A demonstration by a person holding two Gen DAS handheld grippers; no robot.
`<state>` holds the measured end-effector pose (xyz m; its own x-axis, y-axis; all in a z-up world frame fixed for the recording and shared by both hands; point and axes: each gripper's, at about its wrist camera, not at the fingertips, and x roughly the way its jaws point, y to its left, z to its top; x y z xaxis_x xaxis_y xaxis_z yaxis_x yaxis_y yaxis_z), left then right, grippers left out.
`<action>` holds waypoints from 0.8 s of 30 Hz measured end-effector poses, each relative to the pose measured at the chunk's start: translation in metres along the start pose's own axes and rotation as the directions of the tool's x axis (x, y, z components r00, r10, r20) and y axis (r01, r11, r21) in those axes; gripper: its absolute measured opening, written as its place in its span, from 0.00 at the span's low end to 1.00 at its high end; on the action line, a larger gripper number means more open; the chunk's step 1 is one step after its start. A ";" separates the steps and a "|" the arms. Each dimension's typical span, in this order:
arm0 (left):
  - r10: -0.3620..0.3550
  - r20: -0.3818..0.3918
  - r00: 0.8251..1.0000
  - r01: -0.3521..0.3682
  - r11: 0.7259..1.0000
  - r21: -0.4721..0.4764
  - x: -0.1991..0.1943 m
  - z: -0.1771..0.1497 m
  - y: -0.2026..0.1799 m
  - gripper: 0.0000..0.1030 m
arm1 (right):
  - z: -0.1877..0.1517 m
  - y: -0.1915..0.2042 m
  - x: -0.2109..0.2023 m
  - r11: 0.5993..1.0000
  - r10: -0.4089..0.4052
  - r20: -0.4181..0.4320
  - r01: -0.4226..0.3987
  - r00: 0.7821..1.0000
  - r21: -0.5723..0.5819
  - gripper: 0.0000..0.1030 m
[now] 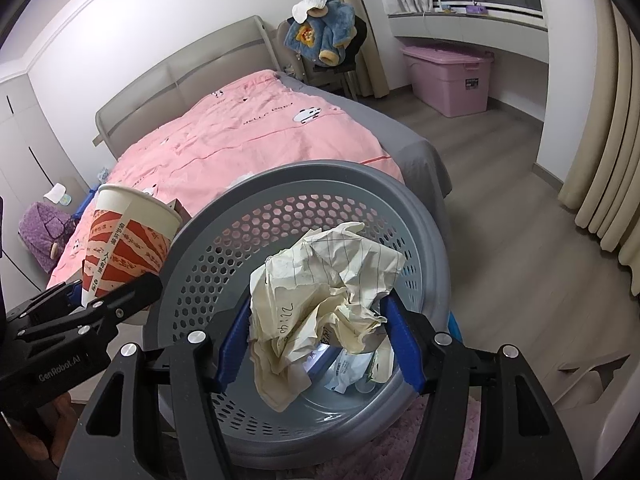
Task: Collect trash
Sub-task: 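Carry the cup and paper over the basket and open both grippers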
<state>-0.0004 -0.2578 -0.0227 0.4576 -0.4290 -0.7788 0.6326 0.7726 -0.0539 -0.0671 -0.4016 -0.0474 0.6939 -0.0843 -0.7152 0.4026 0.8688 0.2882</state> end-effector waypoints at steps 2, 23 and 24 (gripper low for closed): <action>-0.005 -0.006 1.000 0.005 1.000 -0.003 0.003 0.000 0.000 0.55 | 0.001 0.000 0.002 1.000 0.002 -0.005 -0.002 1.000 0.000 0.59; 0.020 -0.007 1.000 -0.021 1.000 -0.016 0.002 0.002 0.006 0.59 | 0.003 -0.003 -0.002 1.000 -0.002 0.016 0.002 1.000 0.001 0.76; 0.022 -0.005 1.000 -0.022 1.000 -0.016 0.002 0.002 0.006 0.60 | 0.002 -0.003 -0.001 1.000 -0.001 0.015 0.001 1.000 0.002 0.76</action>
<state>0.0056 -0.2547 -0.0230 0.4681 -0.4099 -0.7828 0.6123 0.7892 -0.0471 -0.0679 -0.4054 -0.0456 0.7021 -0.0929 -0.7060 0.4046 0.8679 0.2882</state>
